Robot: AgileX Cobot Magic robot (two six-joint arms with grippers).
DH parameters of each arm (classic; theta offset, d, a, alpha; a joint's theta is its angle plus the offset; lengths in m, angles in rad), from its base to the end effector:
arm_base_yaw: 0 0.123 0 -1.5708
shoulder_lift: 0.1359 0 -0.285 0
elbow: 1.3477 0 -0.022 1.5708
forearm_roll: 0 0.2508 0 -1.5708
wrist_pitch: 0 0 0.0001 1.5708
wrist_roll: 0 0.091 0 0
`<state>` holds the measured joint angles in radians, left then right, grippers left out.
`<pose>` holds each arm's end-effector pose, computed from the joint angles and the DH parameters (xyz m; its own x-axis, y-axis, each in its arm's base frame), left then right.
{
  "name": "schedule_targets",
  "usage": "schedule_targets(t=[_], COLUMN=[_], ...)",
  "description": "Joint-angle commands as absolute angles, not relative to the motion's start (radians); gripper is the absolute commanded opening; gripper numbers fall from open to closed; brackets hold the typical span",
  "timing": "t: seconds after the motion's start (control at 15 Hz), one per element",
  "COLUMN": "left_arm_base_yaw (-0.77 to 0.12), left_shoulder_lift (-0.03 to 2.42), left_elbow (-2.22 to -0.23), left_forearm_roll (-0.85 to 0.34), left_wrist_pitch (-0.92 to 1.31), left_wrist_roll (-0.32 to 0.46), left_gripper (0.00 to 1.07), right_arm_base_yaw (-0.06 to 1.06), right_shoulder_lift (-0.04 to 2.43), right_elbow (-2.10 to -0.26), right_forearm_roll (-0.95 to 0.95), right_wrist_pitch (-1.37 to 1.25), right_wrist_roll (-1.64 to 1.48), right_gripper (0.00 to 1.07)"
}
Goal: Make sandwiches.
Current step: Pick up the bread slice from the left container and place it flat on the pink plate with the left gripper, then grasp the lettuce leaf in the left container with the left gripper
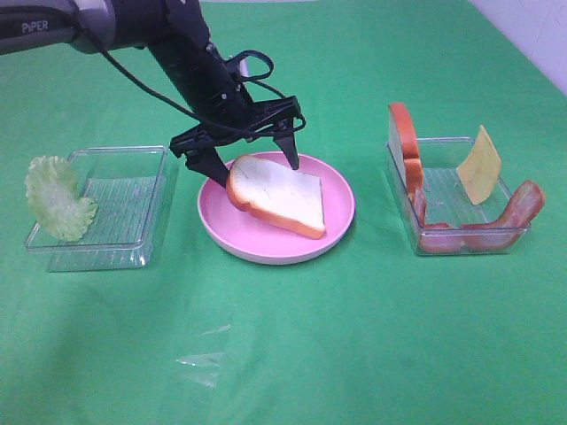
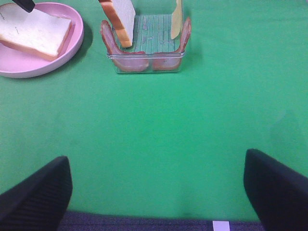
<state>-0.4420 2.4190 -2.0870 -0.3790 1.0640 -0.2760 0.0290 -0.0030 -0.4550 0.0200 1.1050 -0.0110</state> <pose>0.4491 -0.2451 0.1589 -0.9929 -0.0014 -0.1192 0.0476 0.9123 -0.4069 -0.0025 0.0016 0.2612 -0.5306 -0.0174 -0.8474 -0.0452 0.9989 0.0078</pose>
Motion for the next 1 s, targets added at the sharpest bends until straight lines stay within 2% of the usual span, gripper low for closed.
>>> schedule_targets(t=[0.07,0.27,0.4,0.53,0.6,0.73,1.0], left_arm_base_yaw=[-0.468,-0.468,-0.468,-0.457,-0.446,-0.390,-0.234], left_shoulder_lift=[2.420,2.420,2.405,2.323,2.309,2.233,2.068], left_elbow=[-2.170,-2.261,-2.298,-2.292,-2.286,-2.250,-2.104], left_forearm_roll=[-0.235,-0.127,-0.089,-0.044,-0.030,-0.023,-0.041], left_wrist_pitch=[1.166,1.301,1.318,1.318,1.318,1.318,1.318], left_wrist_roll=[-0.363,-0.377,-0.356,-0.303,-0.304,-0.299,-0.242], left_gripper=[0.89,0.89,0.89,0.89,0.89,0.89,0.89], right_arm_base_yaw=[0.025,0.025,0.025,0.025,0.025,0.025,0.025], right_shoulder_lift=[-0.030,-0.030,-0.030,-0.030,-0.030,-0.030,-0.030], right_elbow=[-0.452,-0.452,-0.452,-0.452,-0.452,-0.452,-0.452], right_forearm_roll=[0.023,0.023,0.023,0.023,0.023,0.023,0.023], right_wrist_pitch=[1.101,1.101,1.101,1.101,1.101,1.101,1.101], right_wrist_roll=[-0.007,-0.007,-0.007,-0.007,-0.007,-0.007,-0.007], right_gripper=[0.94,0.94,0.94,0.94,0.94,0.94,0.94])
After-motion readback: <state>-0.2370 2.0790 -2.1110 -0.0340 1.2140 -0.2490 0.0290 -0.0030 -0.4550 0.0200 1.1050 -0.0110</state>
